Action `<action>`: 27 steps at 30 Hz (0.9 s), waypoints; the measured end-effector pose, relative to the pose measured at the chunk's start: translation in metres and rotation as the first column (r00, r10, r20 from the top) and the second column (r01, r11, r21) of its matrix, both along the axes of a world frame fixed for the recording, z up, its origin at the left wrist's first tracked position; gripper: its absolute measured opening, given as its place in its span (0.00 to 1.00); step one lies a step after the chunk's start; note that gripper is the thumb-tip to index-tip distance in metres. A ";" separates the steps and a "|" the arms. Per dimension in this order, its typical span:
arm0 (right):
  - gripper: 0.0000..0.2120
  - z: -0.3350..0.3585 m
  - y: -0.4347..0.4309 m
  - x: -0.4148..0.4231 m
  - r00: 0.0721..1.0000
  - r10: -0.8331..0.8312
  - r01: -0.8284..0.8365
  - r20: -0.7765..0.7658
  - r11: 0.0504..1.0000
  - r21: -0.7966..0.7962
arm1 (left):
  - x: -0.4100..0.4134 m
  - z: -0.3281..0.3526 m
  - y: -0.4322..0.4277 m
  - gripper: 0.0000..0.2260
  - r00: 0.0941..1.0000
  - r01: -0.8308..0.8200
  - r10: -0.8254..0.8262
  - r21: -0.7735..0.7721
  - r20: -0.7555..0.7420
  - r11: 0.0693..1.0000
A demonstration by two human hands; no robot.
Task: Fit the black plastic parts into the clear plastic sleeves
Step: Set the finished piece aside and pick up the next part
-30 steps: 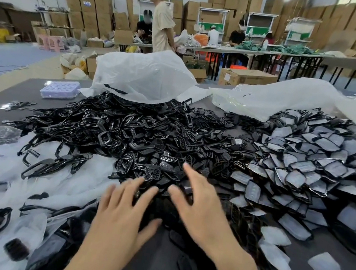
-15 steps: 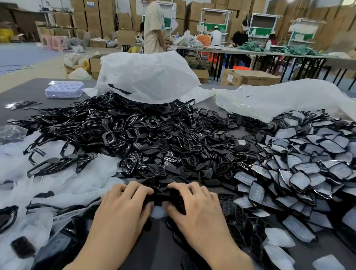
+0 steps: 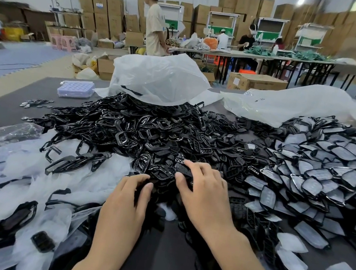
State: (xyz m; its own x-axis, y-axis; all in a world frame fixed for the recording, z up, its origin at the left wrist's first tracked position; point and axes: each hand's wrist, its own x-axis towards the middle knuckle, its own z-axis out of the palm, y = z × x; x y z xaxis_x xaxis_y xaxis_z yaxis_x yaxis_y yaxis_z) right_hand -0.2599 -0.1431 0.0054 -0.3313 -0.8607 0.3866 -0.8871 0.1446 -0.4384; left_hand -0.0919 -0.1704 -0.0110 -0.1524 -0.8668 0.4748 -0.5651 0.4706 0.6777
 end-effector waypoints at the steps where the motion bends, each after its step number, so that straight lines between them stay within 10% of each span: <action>1: 0.26 0.002 -0.009 0.003 1.000 0.008 -0.008 -0.004 0.999 0.042 | 0.001 0.000 0.000 0.11 1.000 0.000 0.000 0.001 -0.023 1.000; 6: 0.24 0.001 -0.039 0.022 0.968 0.154 -0.088 -0.197 0.947 0.308 | 0.007 0.000 -0.003 0.08 0.990 0.015 -0.006 0.064 -0.140 0.998; 11: 0.15 -0.004 -0.026 0.018 0.960 0.129 -0.094 -0.250 0.985 0.147 | 0.008 0.005 -0.003 0.03 0.951 0.008 0.026 0.108 -0.308 0.994; 16: 0.12 -0.004 0.015 -0.003 0.970 0.168 -0.143 0.173 0.979 -0.148 | 0.011 0.013 -0.003 0.08 0.818 0.258 -0.073 0.251 -0.571 0.933; 21: 0.11 -0.004 0.036 -0.012 0.756 0.255 -0.144 0.603 0.963 -0.227 | 0.011 0.015 -0.005 0.08 0.741 0.345 -0.104 0.242 -0.663 0.907; 27: 0.12 -0.003 0.039 -0.005 0.765 0.250 -0.221 0.594 0.968 -0.122 | 0.007 0.005 -0.008 0.16 0.768 0.396 -0.129 0.307 -0.628 0.866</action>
